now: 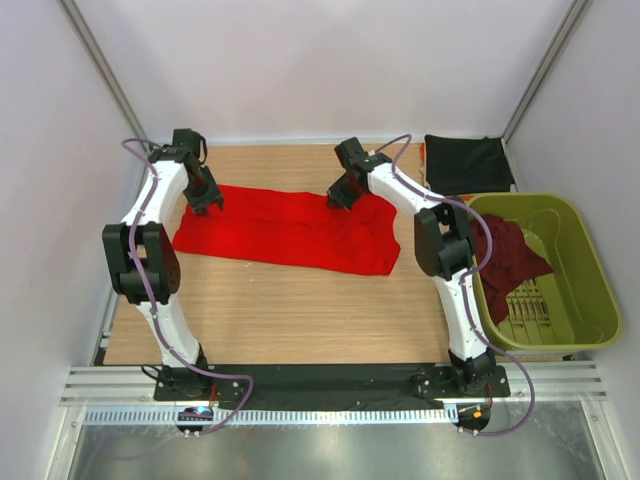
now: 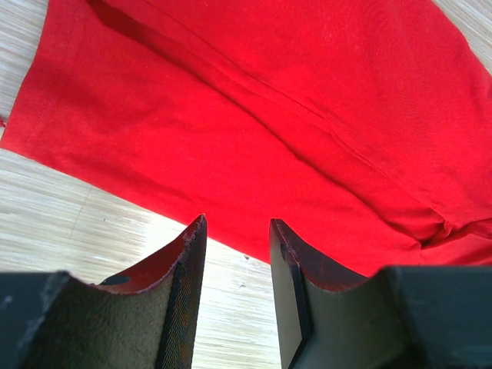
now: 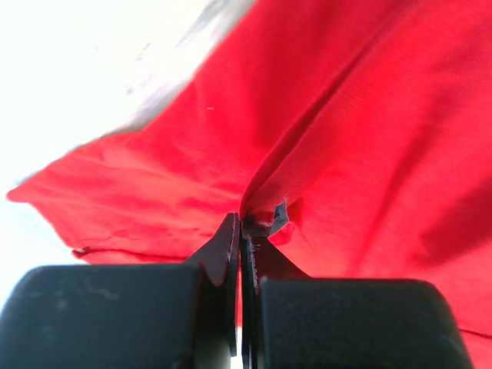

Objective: Fold and stack the t-shirts
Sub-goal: Fold the tshirt

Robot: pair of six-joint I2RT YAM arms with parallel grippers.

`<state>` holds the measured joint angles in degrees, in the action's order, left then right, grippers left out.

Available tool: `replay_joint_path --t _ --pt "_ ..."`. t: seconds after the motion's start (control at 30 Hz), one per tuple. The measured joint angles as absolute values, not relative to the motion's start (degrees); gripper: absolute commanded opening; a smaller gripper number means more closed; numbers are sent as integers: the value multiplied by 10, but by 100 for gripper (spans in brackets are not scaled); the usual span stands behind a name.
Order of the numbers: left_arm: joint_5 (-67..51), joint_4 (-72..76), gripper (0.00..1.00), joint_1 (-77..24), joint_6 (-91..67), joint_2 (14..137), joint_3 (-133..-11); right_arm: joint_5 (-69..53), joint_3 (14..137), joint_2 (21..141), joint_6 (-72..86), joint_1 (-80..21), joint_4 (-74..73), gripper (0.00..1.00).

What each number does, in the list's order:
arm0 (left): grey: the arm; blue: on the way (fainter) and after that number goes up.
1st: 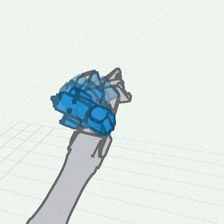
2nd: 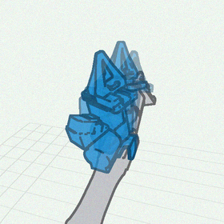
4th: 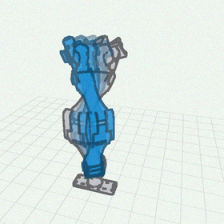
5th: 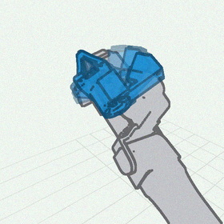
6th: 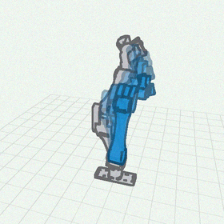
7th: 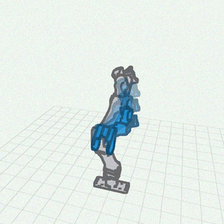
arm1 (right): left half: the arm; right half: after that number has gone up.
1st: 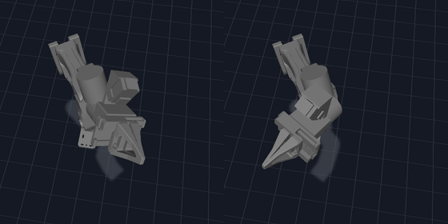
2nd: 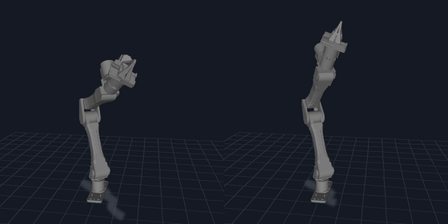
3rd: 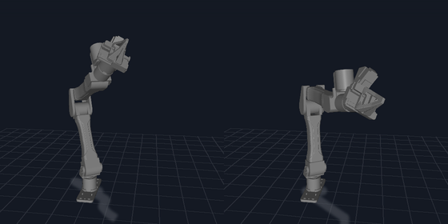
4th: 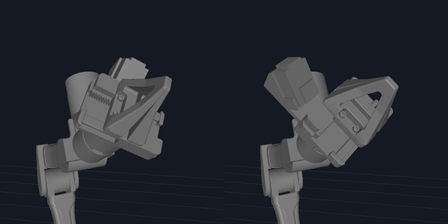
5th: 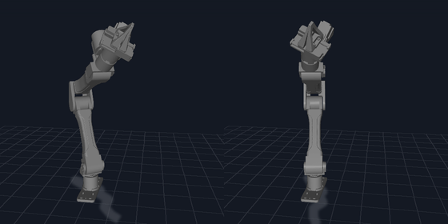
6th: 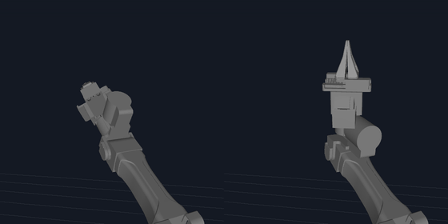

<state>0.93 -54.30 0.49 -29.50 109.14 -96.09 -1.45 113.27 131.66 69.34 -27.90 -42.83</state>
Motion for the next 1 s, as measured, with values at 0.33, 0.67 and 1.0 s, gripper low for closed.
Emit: replay_joint_path --t 0.33,0.67,1.0 --pt "10 -543 40 5 -295 1091 -961 -34 1133 1318 694 -279 -364 1" --pt "10 -543 40 5 -295 1091 -961 -36 1133 1323 703 -279 -334 1" --pt "10 -543 40 5 -295 1091 -961 -47 1158 1355 710 -278 -310 25"
